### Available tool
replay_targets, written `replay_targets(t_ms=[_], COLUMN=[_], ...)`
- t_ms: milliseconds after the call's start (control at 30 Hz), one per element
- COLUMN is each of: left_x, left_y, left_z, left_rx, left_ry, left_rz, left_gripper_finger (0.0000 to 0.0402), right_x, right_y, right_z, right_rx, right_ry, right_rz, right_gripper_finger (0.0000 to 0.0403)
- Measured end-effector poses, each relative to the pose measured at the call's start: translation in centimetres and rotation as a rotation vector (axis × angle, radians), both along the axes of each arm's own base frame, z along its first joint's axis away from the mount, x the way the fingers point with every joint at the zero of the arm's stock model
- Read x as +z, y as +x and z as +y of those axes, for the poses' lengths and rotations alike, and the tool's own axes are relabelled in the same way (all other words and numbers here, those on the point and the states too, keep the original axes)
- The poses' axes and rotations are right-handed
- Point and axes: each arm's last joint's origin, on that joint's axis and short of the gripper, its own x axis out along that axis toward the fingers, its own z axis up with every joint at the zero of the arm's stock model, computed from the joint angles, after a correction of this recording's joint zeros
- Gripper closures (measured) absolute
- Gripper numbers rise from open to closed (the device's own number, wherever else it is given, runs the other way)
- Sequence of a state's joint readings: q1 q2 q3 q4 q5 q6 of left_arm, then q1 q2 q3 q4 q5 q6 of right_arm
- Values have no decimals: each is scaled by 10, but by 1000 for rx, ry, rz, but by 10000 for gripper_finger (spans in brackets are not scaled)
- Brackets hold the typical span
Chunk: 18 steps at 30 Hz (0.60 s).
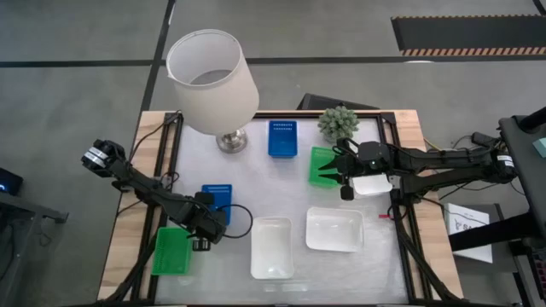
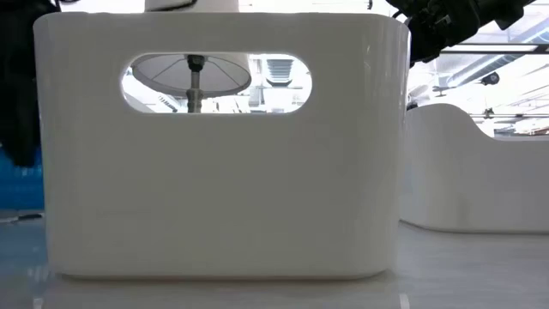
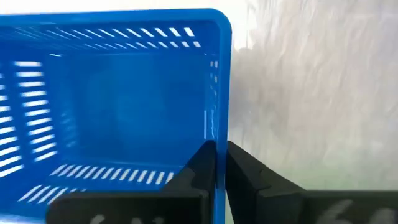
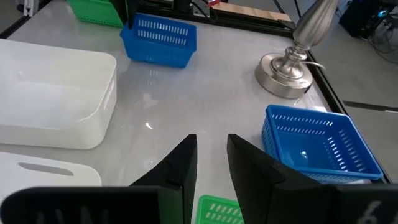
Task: Stack baskets by color
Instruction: Stack the bottom blue bin on the stacked blue bins
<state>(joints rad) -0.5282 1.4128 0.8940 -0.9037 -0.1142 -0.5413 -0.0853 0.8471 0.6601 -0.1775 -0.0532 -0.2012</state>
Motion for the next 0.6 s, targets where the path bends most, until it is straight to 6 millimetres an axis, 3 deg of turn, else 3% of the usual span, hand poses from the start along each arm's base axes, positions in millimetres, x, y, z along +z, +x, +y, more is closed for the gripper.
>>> replay_targets(t_ms=[133,367,500,600], left_x=[24,87,106,109], left_y=[11,41,60,77], left_z=[-3,1,18,38], left_rx=[-17,-84,-98,-95], left_ry=[27,193,309,353], left_rz=[-81,-349,-464,-548], left_gripper_finger=[399,400,401,401], right_x=[0,8,9,13], right_y=[-1,-11,-20,-28], right_z=[0,1,4,7], right_rx=[5,15,28,37], right_ry=[-9,-15,-17,-8], right_rz=[6,-42,-68,-87], right_gripper_finger=[321,321,321,321])
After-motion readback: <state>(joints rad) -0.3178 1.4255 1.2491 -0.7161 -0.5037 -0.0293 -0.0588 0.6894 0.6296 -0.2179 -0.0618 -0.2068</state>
